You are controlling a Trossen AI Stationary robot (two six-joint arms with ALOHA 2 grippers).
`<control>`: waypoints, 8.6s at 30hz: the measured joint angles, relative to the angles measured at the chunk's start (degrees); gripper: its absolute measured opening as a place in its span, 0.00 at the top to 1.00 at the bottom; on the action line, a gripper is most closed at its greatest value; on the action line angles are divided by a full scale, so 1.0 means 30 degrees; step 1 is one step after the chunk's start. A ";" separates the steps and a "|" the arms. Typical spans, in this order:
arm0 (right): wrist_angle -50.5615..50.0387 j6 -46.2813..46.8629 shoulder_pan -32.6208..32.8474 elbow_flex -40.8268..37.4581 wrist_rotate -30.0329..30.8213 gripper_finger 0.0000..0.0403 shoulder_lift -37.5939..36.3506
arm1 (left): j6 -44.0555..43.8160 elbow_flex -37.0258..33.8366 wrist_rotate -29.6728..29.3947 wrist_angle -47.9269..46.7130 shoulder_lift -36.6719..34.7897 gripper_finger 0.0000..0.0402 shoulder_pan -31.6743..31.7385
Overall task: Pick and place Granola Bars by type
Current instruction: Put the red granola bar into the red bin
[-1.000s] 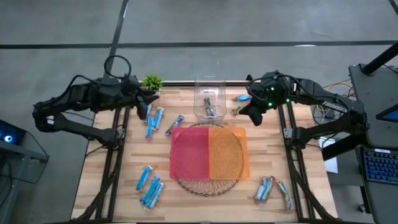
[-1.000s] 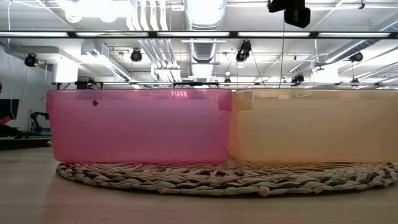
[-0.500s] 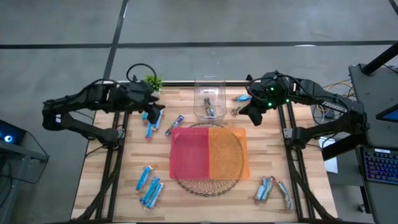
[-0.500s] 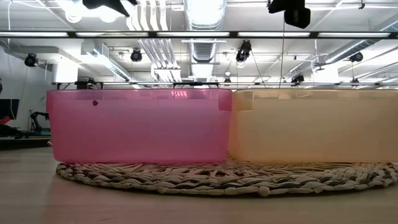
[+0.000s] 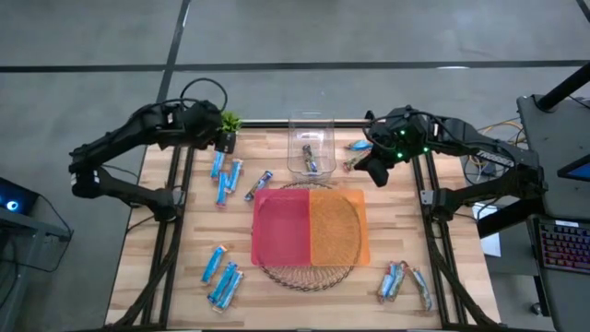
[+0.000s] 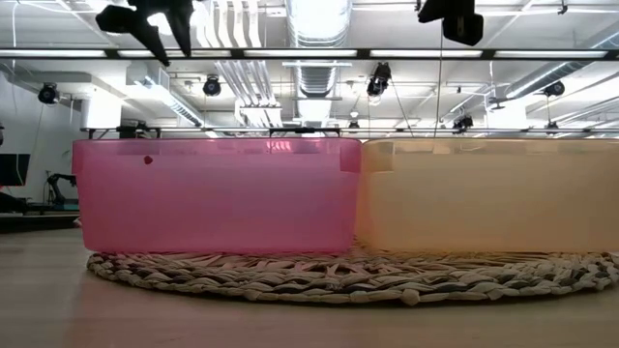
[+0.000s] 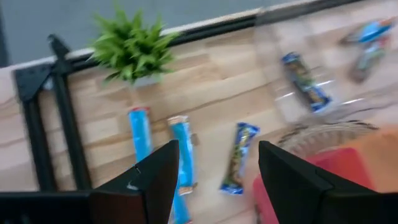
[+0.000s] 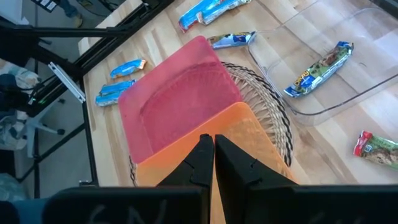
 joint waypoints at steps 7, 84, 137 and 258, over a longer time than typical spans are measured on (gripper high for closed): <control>0.0012 0.0000 0.0000 -0.0172 0.0051 0.98 0.0000 | 0.1033 -0.0020 0.0049 -0.0792 0.1518 0.50 0.1039; 0.0007 0.0219 0.0000 -0.0398 0.0838 0.98 0.0007 | 0.1943 -1.5451 0.2891 1.3521 0.5173 0.50 0.7239; 0.0029 0.0146 -0.0002 -0.0412 0.0845 0.98 0.0007 | 0.1477 -1.5524 0.9598 1.2950 -0.3050 0.87 0.6567; 0.0029 0.0211 0.0000 -0.0412 0.1326 0.98 0.0000 | 1.3598 -0.7029 0.8144 1.3266 0.7279 0.89 -0.6261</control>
